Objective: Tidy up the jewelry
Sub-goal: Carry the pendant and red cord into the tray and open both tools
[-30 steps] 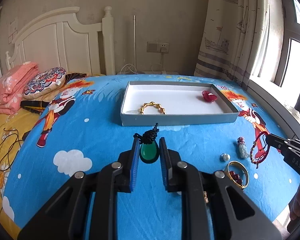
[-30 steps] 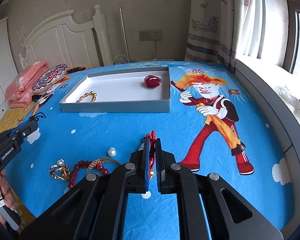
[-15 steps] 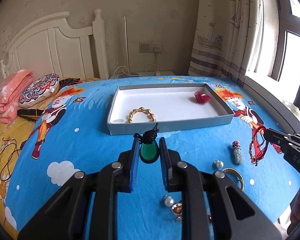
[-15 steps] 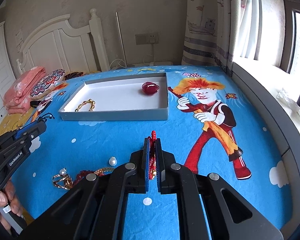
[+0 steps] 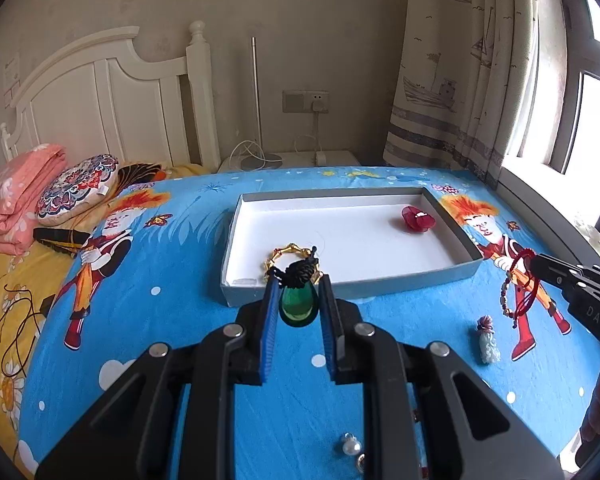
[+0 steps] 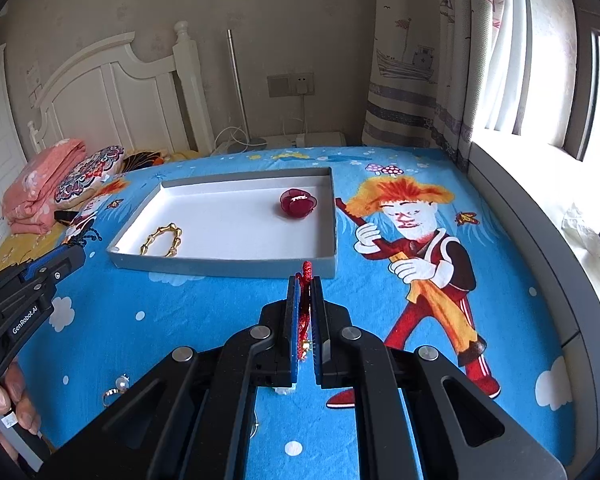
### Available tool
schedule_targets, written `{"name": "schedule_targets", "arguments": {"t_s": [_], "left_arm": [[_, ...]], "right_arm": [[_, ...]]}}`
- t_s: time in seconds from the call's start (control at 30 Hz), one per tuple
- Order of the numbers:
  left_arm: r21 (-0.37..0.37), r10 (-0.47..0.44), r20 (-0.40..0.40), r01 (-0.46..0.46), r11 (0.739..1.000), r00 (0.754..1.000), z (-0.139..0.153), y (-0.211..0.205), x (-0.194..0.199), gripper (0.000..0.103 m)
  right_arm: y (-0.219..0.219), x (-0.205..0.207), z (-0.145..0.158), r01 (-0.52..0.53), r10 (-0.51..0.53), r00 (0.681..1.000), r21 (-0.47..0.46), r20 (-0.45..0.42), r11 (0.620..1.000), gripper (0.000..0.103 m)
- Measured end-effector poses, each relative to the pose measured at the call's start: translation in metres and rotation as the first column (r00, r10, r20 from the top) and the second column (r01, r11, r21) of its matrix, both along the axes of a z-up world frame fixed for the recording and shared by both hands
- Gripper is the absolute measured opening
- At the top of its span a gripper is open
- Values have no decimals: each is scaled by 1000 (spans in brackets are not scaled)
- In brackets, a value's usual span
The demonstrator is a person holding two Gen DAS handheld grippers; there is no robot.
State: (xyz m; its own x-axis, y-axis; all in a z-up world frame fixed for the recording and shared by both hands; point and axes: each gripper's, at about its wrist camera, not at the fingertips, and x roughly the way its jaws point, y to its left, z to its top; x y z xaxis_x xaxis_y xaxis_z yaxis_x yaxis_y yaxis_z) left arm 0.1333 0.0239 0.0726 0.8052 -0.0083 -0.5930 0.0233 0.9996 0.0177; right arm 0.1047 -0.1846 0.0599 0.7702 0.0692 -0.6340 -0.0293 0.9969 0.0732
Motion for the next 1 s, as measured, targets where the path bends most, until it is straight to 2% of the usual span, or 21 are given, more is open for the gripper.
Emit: {"name": "schedule_targets", "arguments": {"t_s": [0.33,0.6,1.0], "left_arm": [[17,7,17,-8,1000,1000,12,7,41,19],[7,-11,10,11,1000,1000,5,-3,89,20],[-28,-57,-71,55,998,996,-32,-14,160,20]], "right_arm": [[4,40,11,2,-1,1000,-25,28,1000,8],[13,81,9,-25,26,999,-15,21,1000,8],[28,148,-28,-43,42,997,-20,-61,999,8]]}}
